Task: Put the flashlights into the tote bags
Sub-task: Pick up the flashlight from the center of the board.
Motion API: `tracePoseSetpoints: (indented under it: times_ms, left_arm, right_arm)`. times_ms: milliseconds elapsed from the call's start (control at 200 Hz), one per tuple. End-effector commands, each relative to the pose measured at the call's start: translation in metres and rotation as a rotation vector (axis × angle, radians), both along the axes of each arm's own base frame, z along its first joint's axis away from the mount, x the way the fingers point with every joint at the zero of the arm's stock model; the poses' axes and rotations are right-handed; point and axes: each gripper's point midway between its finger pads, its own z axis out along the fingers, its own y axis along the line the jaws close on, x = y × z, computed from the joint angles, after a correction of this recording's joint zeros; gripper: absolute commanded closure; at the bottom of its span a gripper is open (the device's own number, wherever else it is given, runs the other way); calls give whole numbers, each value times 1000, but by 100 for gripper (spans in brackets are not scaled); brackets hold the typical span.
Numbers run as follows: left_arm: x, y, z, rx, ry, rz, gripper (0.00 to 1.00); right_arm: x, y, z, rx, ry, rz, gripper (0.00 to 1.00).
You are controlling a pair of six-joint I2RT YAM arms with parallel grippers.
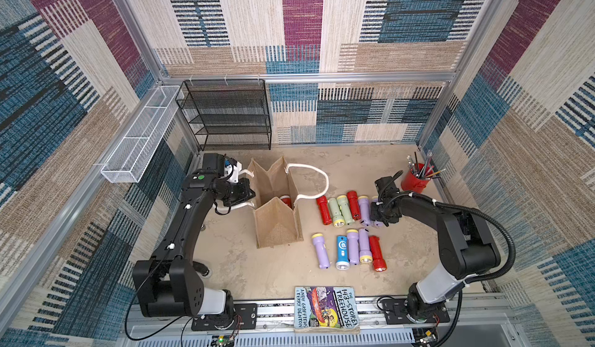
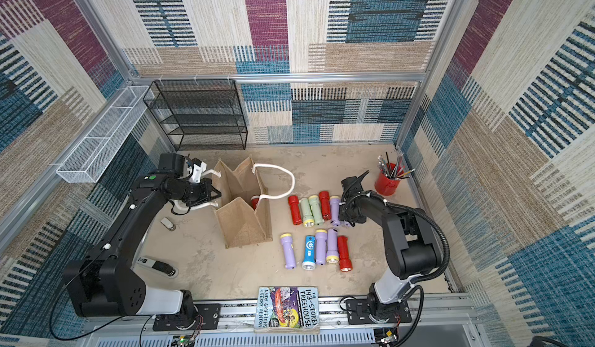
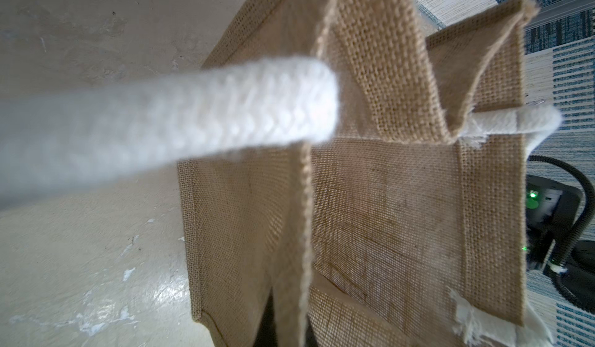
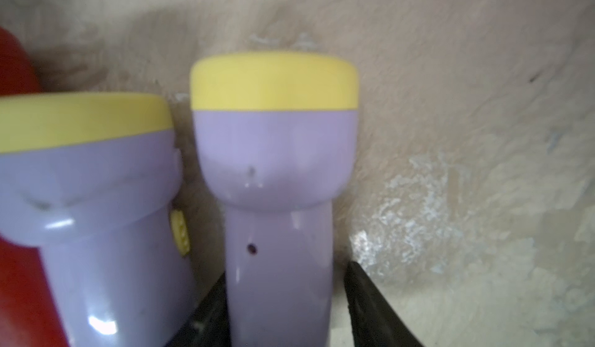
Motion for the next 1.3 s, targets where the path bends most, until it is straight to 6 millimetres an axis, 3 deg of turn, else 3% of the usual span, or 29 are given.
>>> tracePoseSetpoints:
  times_ms: [0,145,366,496,636,811,941,962,977,1112,1297]
  left_arm:
    - [3,-1,4,0,-28,-14,99]
    - [2,0,4,1,-26,-12,99]
    - [1,-1,6,-1,-34,-12,99]
    - [0,-1,8,-3,-42,-12,99]
    - [0,-3,8,-11,-44,-22,99]
    - [0,-9,9,-38,-41,-45,99]
    - [-1,-21,12,-81,-39,-87,99]
    - [-1,-24,12,-86,-38,-95,99]
    - [-2,-26,12,-89,-38,-102,99]
    - [-4,-43,17,-102,-48,-151,99]
    - [-5,-60,25,-138,-77,-183,99]
  right_arm:
    - [-2,-2,-6,-17,11,7,52]
    - [-6,-2,-1,-4,4,1,62]
    - [0,1,43,27,-80,-5,69]
    - [11,11,93,90,-178,-1,71]
    - [29,29,171,171,-322,5,75]
    - [44,94,268,276,-532,114,76]
    - [48,159,314,413,-601,230,77]
    - [47,170,313,431,-595,251,77]
    - [47,179,326,455,-620,266,77]
    - [41,249,355,593,-652,405,77]
    - [19,337,379,712,-643,588,77]
